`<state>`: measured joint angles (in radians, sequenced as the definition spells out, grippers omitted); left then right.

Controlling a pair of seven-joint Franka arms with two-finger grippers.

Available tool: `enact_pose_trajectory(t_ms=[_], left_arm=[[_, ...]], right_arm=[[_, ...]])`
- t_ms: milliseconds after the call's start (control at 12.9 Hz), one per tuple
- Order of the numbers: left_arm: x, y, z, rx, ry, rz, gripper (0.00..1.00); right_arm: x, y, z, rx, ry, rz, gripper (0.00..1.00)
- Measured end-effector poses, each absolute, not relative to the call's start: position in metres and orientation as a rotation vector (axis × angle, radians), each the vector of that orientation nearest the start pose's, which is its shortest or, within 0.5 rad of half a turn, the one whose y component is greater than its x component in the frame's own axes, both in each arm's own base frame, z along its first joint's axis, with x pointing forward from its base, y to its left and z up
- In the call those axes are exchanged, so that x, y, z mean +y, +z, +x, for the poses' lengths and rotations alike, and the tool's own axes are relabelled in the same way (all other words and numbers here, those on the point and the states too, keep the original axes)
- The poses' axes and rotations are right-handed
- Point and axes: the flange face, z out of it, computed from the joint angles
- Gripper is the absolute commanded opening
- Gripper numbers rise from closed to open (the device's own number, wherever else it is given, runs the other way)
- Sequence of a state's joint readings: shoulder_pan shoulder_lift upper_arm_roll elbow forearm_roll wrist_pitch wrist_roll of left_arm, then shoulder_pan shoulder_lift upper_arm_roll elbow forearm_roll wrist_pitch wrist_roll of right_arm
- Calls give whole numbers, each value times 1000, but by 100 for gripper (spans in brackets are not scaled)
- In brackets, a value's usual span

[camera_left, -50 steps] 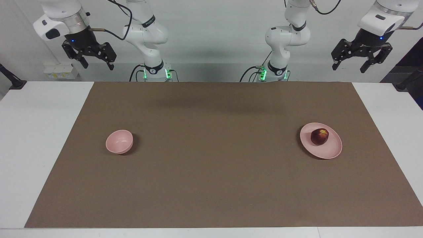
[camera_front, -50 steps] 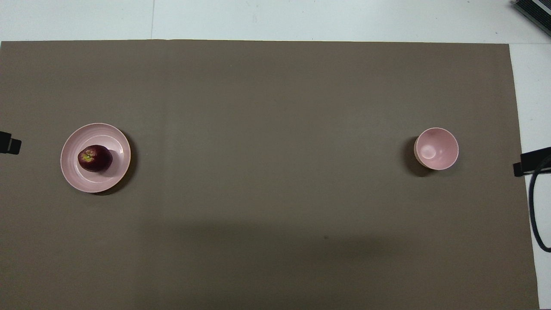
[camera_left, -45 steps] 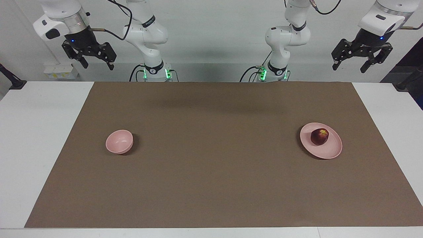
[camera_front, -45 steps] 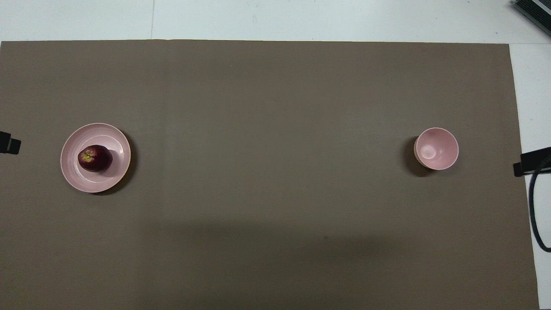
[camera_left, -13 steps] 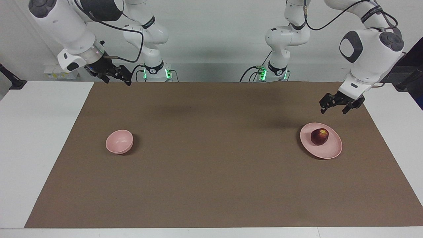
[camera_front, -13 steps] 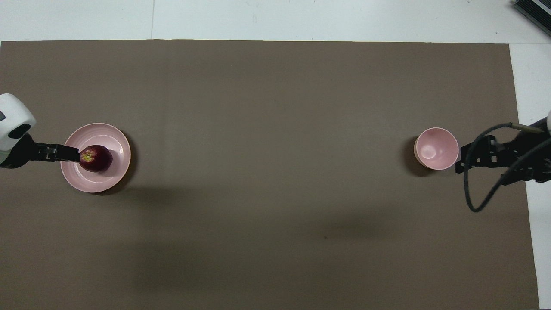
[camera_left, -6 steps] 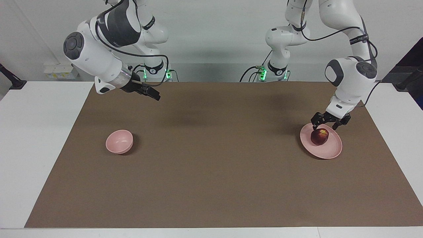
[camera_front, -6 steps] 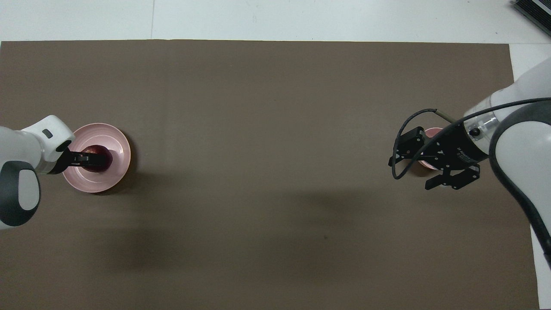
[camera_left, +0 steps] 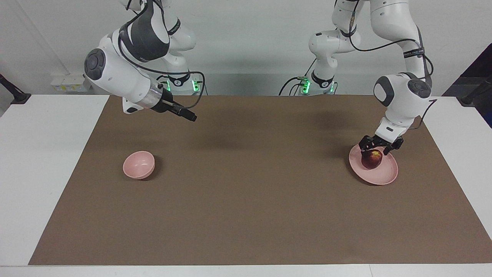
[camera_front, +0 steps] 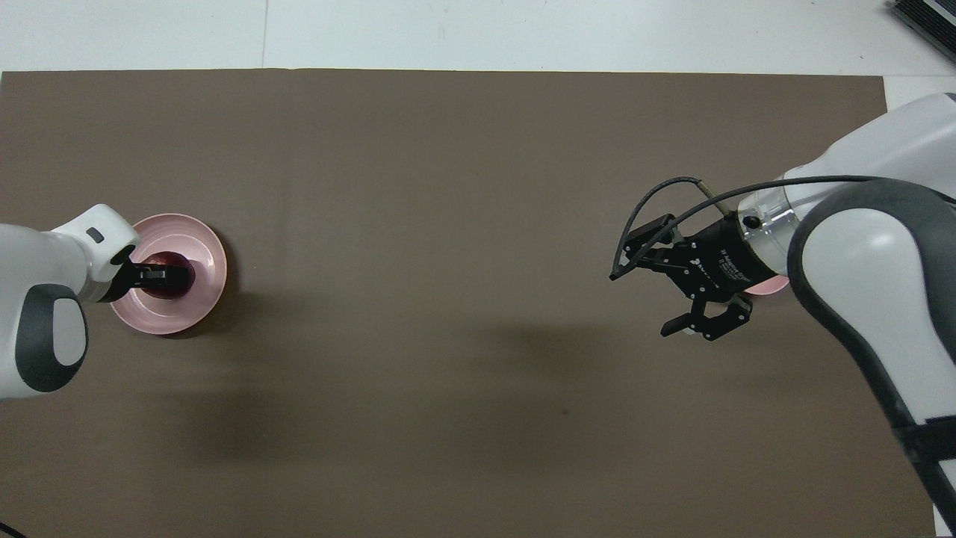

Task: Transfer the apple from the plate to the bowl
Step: 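Grasp the apple with the left gripper while the right gripper opens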

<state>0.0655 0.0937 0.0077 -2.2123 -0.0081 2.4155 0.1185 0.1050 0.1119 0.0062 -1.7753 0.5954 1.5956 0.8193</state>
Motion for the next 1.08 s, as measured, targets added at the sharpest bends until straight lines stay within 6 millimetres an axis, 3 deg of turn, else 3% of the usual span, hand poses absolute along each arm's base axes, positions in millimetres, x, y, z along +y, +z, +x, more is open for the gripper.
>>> enact_pose_trajectory(t_ms=[155, 232, 696, 1082], left_arm=[[42, 348, 550, 57, -186, -3129, 10], [43, 348, 551, 56, -192, -3128, 7], [41, 354, 556, 63, -249, -3121, 5], [24, 388, 565, 108, -354, -3108, 5]], right_arm=[[127, 479, 556, 1106, 764, -2336, 100], [129, 475, 555, 1124, 788, -2288, 100], [155, 454, 542, 1257, 860, -2025, 100], [186, 439, 534, 1286, 920, -1873, 100]])
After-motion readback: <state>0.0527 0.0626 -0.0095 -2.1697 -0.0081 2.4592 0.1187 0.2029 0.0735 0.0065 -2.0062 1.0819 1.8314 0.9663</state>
